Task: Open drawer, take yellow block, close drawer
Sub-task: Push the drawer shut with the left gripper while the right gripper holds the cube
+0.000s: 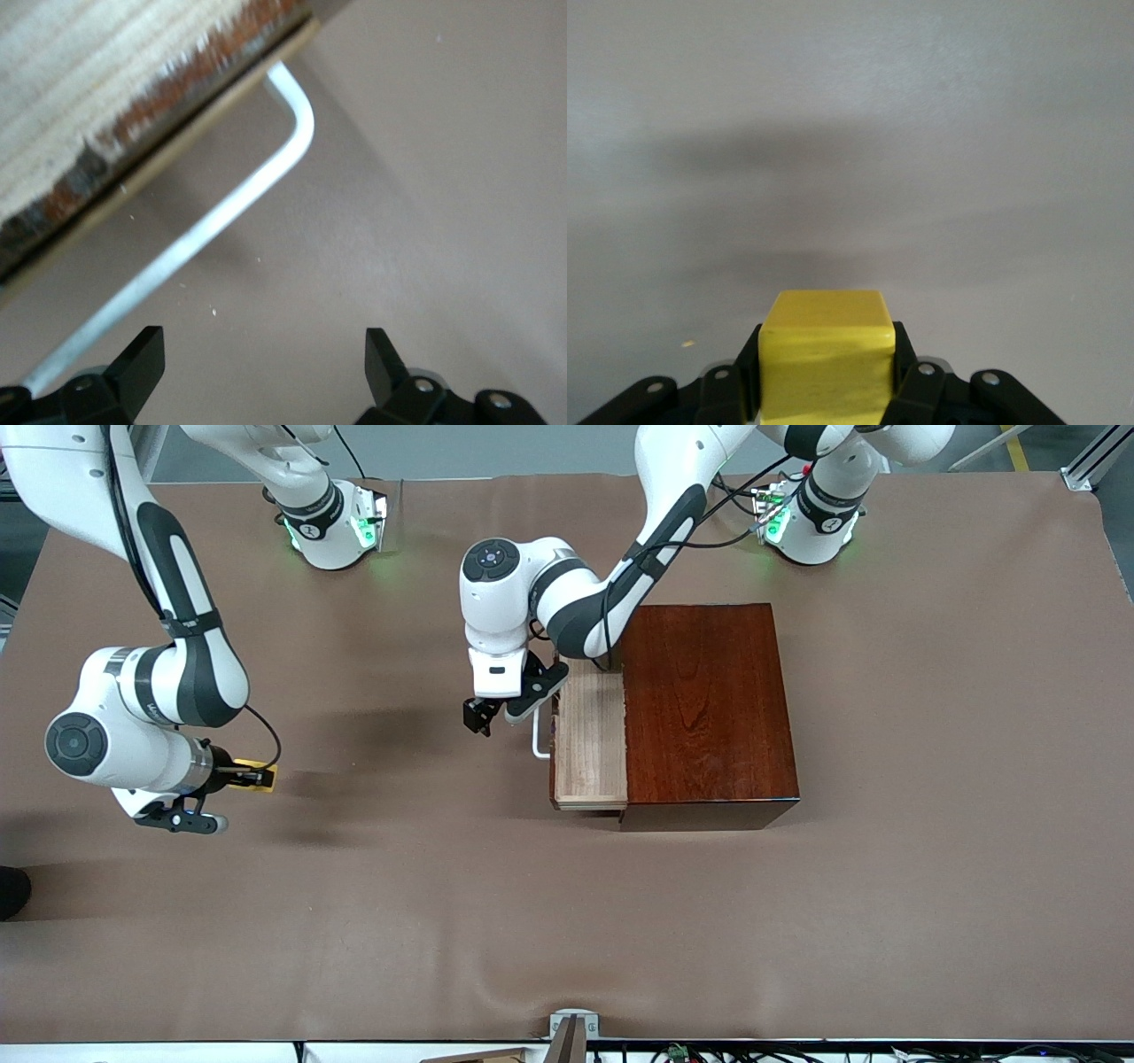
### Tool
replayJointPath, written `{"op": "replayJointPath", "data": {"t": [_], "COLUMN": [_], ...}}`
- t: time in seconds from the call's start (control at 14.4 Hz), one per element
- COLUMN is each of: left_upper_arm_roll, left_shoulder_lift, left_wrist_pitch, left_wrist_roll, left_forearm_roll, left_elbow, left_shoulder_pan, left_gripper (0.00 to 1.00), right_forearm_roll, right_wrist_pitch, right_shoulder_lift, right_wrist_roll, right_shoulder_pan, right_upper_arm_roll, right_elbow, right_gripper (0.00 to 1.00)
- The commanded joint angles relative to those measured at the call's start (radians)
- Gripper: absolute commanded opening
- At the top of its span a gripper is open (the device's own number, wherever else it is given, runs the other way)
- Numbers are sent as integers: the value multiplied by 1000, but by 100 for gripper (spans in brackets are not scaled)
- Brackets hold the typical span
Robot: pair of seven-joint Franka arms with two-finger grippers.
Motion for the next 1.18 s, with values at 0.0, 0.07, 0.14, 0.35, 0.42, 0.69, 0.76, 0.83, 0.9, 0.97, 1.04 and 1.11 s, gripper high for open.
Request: {"op": "replayJointPath", "data": {"t": [0.0,0.07,0.14,0.35,0.42,0.69,0.76,0.83,0.9,0.97,1.04,1.11], "left_upper_arm_roll": [21,27,32,32,32,32,32,30,30,30,30,30], "left_shoulder_lift": [4,4,3,-3,0,-17,-17,-17,-17,-19,-19,-19], "left_wrist_pitch": [-63,-69,-78,-158,-193,-285,-290,-291,-297,-322,-355,-383], "left_wrist_roll": [-41,-44,-44,-41,-41,-41,-41,-41,-41,-41,-41,-41], "left_forearm_roll": [22,20,20,28,32,52,52,52,52,52,52,54], "left_elbow": [31,31,31,28,28,26,26,25,25,25,23,17], "left_shoulder_pan": [-8,-8,-8,-8,-8,-8,-8,-10,-8,-7,-3,0], "left_gripper": [100,100,100,100,100,100,100,100,100,100,100,100], "right_forearm_roll": [-24,-25,-30,-47,-57,-57,-57,-57,-57,-57,-57,-57], "right_wrist_pitch": [52,54,55,116,150,247,249,256,273,278,276,276], "right_shoulder_lift": [-28,-28,-22,1,0,20,24,36,52,53,53,53], "right_wrist_roll": [-65,-66,-65,-66,-65,-63,-62,-55,-55,-54,-51,-48], "right_shoulder_pan": [-47,-47,-49,-76,-76,-89,-92,-93,-98,-99,-98,-96], "right_upper_arm_roll": [19,19,19,15,15,15,15,15,15,15,15,16], "right_elbow": [-77,-81,-84,-117,-143,-184,-186,-192,-192,-192,-192,-192], "right_gripper": [0,0,0,0,0,0,0,0,0,0,13,45]}}
